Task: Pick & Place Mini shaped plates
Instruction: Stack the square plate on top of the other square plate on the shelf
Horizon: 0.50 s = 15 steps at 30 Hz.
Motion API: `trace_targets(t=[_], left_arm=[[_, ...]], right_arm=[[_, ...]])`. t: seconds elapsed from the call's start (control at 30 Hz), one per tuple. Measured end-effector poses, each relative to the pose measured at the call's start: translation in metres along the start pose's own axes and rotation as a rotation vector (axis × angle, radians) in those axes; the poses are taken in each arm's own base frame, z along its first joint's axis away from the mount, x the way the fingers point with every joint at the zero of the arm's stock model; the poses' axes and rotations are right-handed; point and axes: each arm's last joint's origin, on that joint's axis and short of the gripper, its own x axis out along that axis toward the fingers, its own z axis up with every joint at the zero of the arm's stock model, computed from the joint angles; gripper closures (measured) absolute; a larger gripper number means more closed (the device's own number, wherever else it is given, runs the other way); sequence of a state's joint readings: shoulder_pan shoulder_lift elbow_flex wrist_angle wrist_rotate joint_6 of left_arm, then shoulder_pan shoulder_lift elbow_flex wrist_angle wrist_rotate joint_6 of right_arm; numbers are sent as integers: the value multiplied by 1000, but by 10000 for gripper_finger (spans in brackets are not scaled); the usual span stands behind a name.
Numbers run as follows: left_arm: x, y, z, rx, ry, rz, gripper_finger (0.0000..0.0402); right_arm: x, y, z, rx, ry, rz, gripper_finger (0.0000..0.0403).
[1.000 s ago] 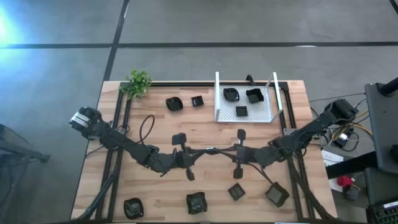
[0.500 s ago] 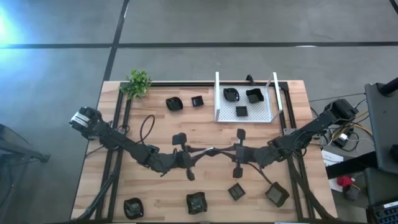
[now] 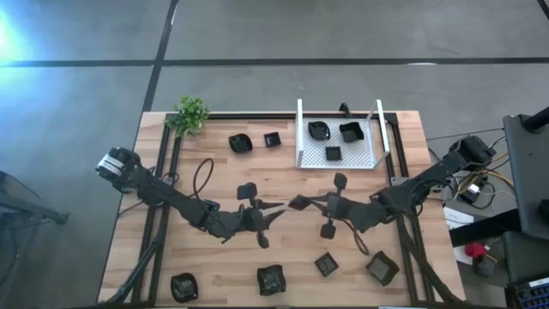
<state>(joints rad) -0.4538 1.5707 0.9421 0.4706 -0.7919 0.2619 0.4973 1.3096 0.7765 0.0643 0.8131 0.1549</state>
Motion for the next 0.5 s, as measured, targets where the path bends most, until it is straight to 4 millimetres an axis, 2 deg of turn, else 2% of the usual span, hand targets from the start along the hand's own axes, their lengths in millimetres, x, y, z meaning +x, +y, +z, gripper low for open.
trace_targets(t=[0.27,0.5], left_arm=[[0,0,0,0,0,1,317],[0,0,0,0,0,0,317]], right_arm=[[-10,-15,-2,106,29,-133,395],[-25,-34,-4,326,-14,-332,395]])
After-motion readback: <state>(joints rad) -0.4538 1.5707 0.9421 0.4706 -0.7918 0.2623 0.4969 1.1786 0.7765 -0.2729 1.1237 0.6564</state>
